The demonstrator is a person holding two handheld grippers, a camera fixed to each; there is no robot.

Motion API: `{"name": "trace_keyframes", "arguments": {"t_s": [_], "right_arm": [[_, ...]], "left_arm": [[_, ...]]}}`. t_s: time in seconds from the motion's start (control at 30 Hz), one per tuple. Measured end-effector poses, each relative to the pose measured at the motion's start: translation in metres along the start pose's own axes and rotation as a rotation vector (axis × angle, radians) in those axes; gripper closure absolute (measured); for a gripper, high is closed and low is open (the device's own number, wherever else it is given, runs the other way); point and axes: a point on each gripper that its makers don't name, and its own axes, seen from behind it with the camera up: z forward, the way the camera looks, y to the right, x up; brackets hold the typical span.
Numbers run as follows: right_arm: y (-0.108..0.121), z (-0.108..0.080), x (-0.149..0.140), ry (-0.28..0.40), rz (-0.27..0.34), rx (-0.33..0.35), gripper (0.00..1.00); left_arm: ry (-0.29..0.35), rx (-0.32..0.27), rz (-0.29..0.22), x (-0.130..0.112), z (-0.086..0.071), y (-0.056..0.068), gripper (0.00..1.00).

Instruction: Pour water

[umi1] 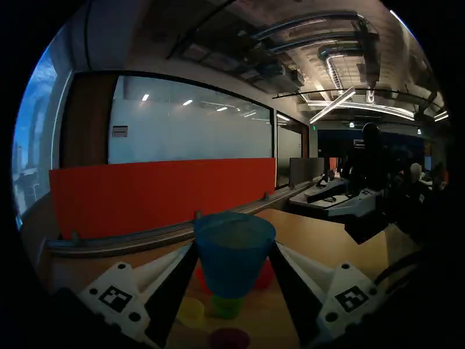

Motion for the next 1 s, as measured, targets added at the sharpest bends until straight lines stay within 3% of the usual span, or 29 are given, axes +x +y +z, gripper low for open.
{"name": "trace_keyframes", "arguments": {"t_s": [0.37,0.67,1.0], "right_arm": [[-0.010,0.024,-0.022,-0.069,-0.023,0.057,0.01],[-0.028,0.042,-0.047,-0.148,-0.044,0.140,0.01],[-0.039,0.059,-0.068,-0.206,-0.052,0.187,0.01]], "left_arm": [[-0.004,0.022,0.007,0.001,-0.009,-0.008,0.16],[0.002,0.027,0.025,0.006,-0.016,-0.007,0.15],[0.008,0.043,0.039,0.010,-0.023,-0.008,0.15]]}}
